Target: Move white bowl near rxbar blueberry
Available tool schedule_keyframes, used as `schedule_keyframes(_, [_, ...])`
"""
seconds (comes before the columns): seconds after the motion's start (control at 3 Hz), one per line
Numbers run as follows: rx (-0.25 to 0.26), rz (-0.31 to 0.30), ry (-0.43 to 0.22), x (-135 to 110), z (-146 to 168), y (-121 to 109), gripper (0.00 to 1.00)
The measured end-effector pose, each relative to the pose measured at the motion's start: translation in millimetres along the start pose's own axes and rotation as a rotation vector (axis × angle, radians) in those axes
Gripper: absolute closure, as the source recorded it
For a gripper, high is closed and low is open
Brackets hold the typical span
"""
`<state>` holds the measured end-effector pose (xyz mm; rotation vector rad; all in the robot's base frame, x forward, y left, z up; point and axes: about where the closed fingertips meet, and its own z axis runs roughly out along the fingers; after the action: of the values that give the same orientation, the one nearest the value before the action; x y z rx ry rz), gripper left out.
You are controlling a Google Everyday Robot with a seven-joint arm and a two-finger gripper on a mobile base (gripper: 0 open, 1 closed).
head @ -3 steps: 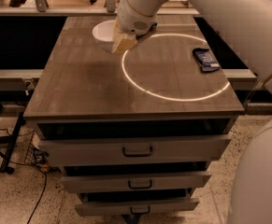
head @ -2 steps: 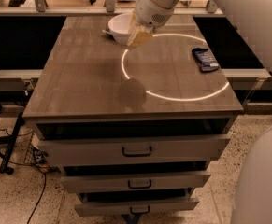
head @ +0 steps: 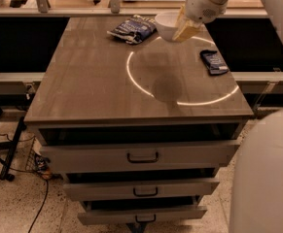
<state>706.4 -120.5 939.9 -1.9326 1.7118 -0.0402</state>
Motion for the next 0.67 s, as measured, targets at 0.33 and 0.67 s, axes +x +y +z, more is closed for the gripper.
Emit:
schedule_keyframes(0.33, [-0.006,0.051,0.011,42,19,-13,1.0])
schedule_keyframes(0.67, [-0.019,0.1,0.035,72,31,-13,1.0])
